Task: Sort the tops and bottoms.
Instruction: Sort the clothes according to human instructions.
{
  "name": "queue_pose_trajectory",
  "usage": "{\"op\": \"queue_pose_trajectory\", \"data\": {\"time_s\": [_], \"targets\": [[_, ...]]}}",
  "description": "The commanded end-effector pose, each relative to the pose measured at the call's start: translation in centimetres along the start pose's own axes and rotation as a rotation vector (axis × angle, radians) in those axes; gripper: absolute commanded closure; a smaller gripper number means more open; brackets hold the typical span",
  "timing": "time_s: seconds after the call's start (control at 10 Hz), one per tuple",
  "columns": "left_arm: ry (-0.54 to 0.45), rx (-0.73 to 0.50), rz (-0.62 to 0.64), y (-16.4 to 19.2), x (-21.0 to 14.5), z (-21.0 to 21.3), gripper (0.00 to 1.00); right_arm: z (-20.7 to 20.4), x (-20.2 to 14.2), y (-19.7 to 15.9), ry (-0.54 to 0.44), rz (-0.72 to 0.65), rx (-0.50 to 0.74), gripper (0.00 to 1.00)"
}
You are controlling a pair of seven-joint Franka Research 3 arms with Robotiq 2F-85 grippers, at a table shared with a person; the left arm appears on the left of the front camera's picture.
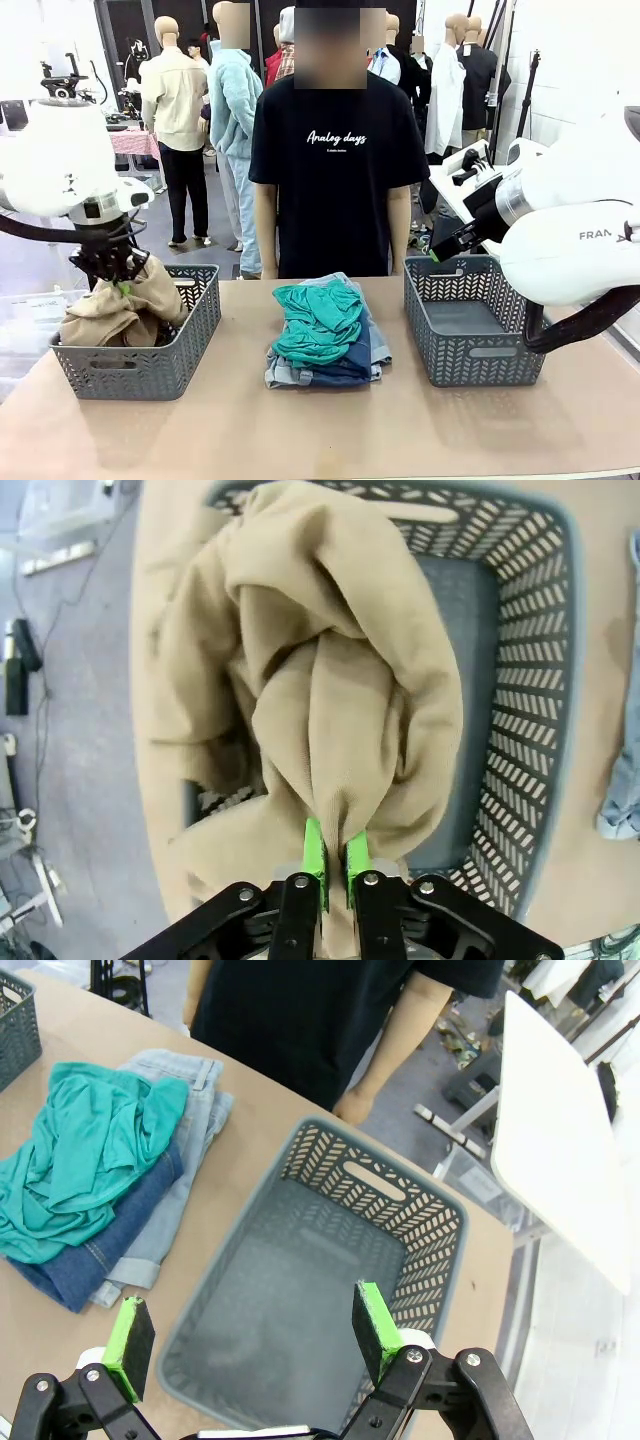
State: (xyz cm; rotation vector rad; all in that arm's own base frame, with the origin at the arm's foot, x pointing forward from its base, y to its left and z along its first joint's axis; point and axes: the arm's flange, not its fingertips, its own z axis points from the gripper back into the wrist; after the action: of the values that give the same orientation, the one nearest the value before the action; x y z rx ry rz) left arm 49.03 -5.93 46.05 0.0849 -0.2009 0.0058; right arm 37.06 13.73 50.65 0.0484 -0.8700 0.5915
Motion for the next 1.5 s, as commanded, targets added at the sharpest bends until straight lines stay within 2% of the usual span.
{"op": "queue_pose_trajectory", "data": {"time_s": [0.0, 0.3, 0.4, 0.6, 0.7, 1.0, 1.2, 1.4], "targets": [[-0.034, -0.082, -0.024, -0.3, 0.0, -0.2, 1.00, 0.0, 0.0, 0.0, -0.002, 0.002, -0.005, 0.00], [-0.036, -0.083, 0.010, -0.4, -0.3, -1.1, 1.00, 0.0, 0.0, 0.0, -0.002, 0.002, -0.005, 0.00], [-0.043, -0.078, 0.010, -0.3, -0.2, -1.1, 0.84, 0.0, 0.0, 0.0, -0.002, 0.002, -0.005, 0.00], [-0.045, -0.073, -0.009, -1.0, -0.5, 0.4, 0.45, 0.0, 0.0, 0.0, -0.002, 0.002, -0.005, 0.00], [-0.054, -0.031, -0.015, -1.7, -0.7, 2.0, 0.25, 0.0, 0.0, 0.0, -0.002, 0.002, -0.005, 0.00], [-0.094, 0.113, 0.022, -2.4, -1.4, 6.8, 0.25, 0.0, 0.0, 0.0, -0.002, 0.002, -0.005, 0.00], [-0.118, 0.099, 0.054, -1.6, -1.5, 8.2, 0.25, 0.0, 0.0, 0.0, -0.002, 0.002, -0.005, 0.00], [-0.101, 0.084, 0.011, -2.2, -1.6, 7.4, 0.25, 0.0, 0.0, 0.0, -0.002, 0.002, -0.005, 0.00]]}}
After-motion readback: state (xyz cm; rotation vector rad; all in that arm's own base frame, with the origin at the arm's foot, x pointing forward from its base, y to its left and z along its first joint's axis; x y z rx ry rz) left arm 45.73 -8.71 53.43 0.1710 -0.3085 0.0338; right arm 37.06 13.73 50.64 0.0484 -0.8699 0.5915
